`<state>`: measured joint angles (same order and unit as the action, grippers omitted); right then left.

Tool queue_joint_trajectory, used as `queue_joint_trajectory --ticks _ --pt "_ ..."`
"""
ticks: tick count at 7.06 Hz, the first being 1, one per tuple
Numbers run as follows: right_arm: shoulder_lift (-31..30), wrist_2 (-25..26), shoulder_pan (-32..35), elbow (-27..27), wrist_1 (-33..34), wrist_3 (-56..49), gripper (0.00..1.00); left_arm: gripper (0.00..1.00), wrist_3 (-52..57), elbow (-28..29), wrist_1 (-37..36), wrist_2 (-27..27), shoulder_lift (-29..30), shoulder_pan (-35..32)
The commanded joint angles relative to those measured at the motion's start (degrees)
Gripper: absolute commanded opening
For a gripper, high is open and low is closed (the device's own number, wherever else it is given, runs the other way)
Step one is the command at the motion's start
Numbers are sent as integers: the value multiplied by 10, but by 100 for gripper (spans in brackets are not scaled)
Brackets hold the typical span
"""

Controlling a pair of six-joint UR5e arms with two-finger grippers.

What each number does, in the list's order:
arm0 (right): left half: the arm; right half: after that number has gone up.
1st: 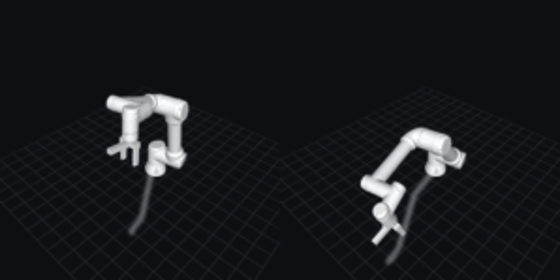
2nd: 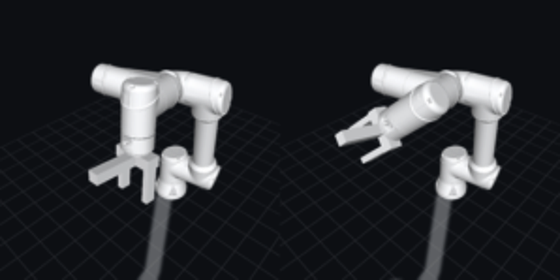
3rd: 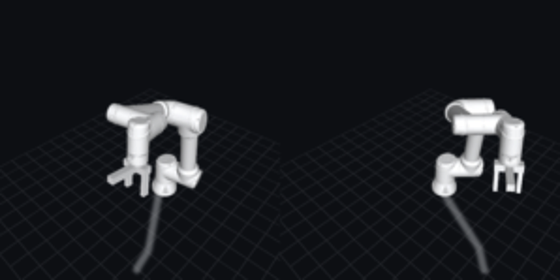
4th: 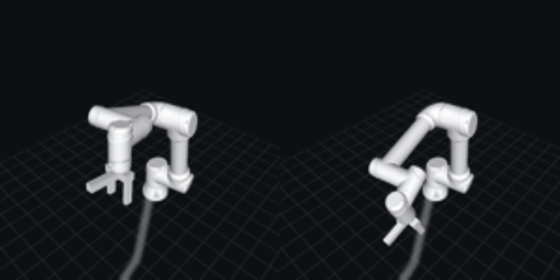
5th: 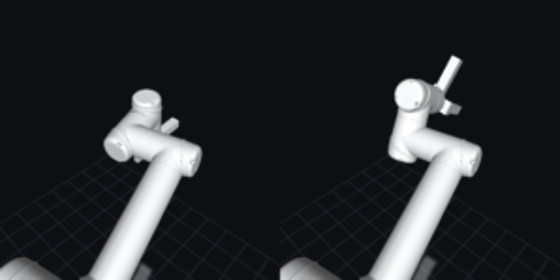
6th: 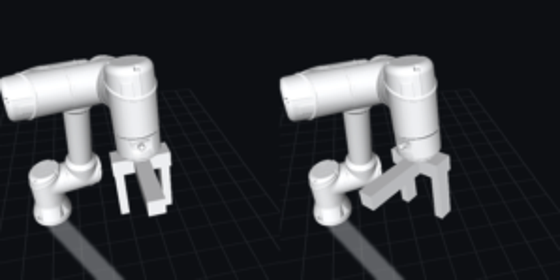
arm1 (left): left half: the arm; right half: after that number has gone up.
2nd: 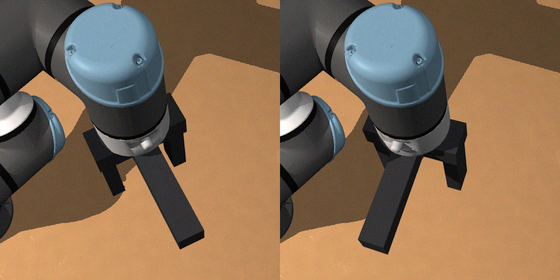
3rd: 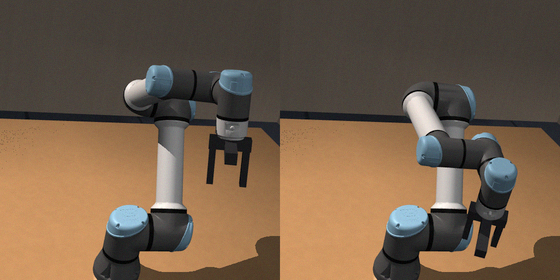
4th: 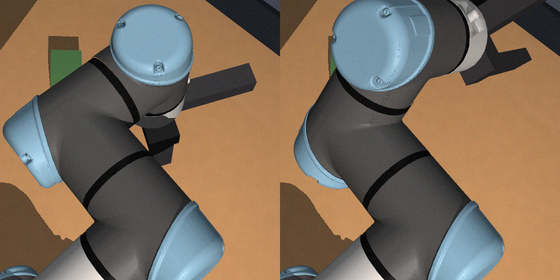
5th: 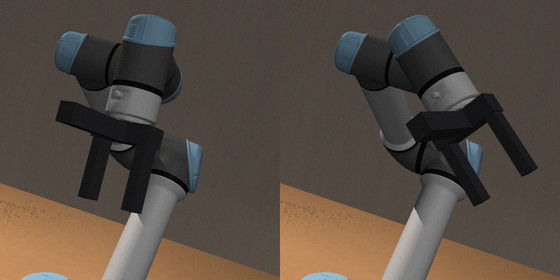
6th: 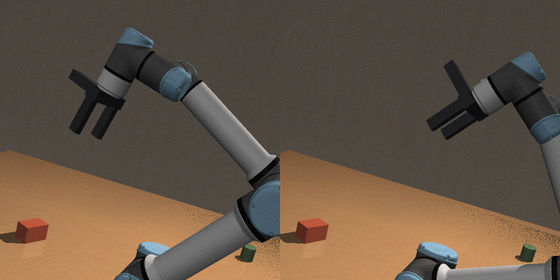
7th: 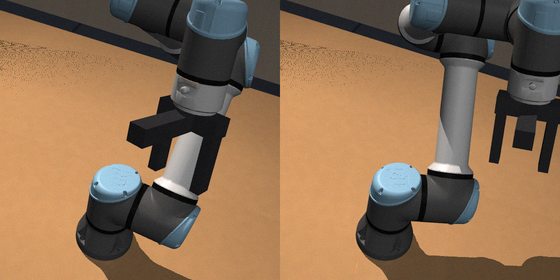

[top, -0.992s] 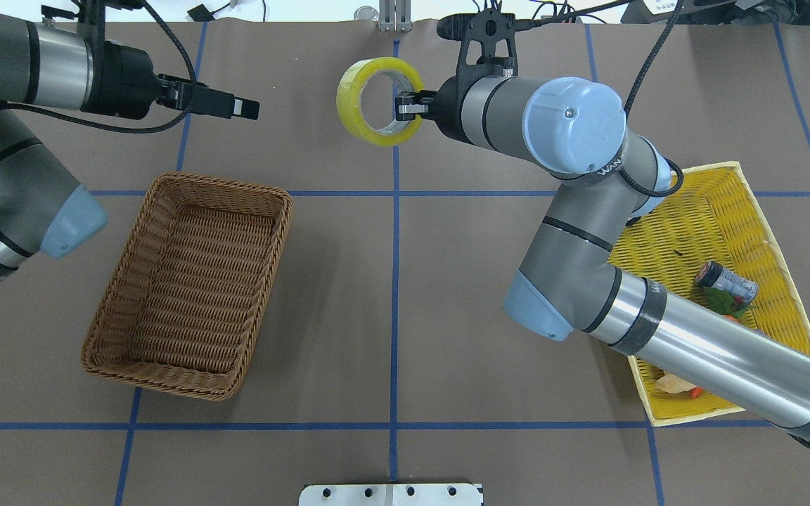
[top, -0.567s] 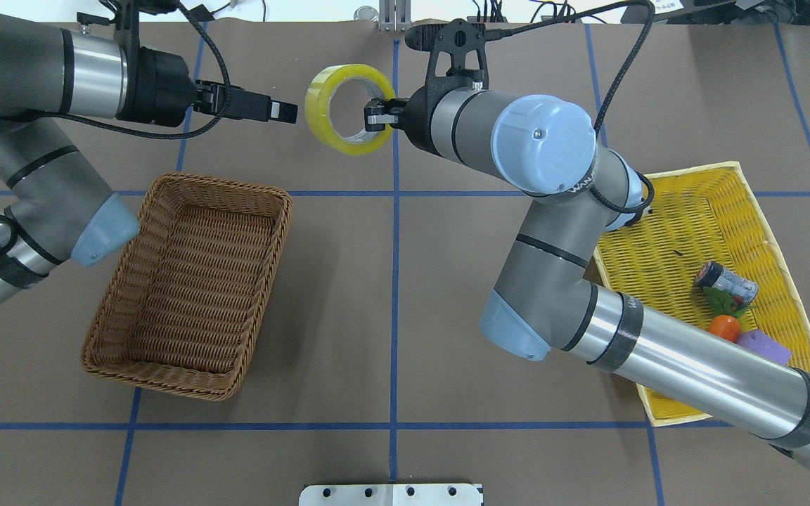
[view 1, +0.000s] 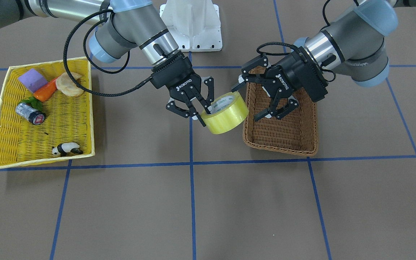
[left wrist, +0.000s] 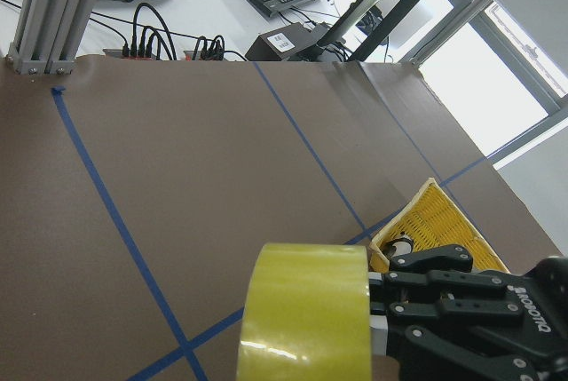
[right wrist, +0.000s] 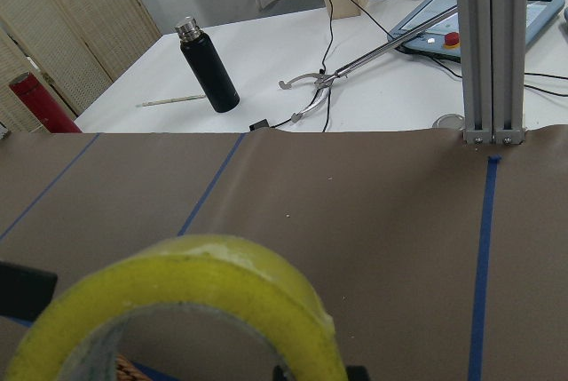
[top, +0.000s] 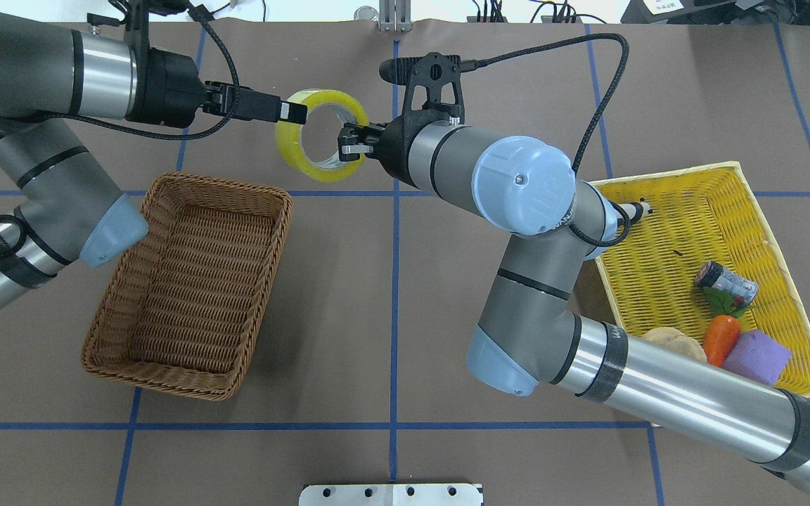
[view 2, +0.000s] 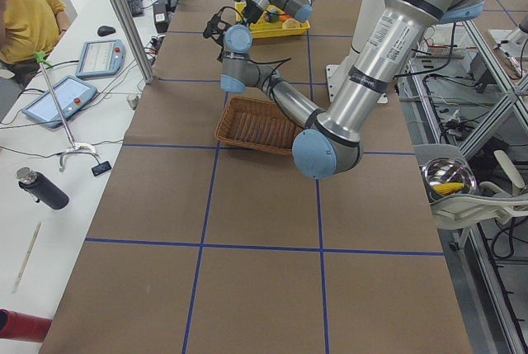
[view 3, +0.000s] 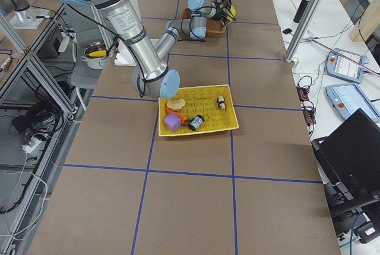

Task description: Move tape to another basket

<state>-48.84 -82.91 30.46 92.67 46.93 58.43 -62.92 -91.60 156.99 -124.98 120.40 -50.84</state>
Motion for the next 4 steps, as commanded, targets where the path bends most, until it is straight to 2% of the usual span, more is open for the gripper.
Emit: queue_joint_trajectory --ticks 1,3,4 --pt "0 4 -6 1 -8 -1 0 99 0 2 1 0 0 1" --pt "3 4 -6 1 -6 -2 0 98 1 1 2 0 -1 14" --pt "4 4 -6 1 -6 -3 0 62 0 0 2 0 -1 22"
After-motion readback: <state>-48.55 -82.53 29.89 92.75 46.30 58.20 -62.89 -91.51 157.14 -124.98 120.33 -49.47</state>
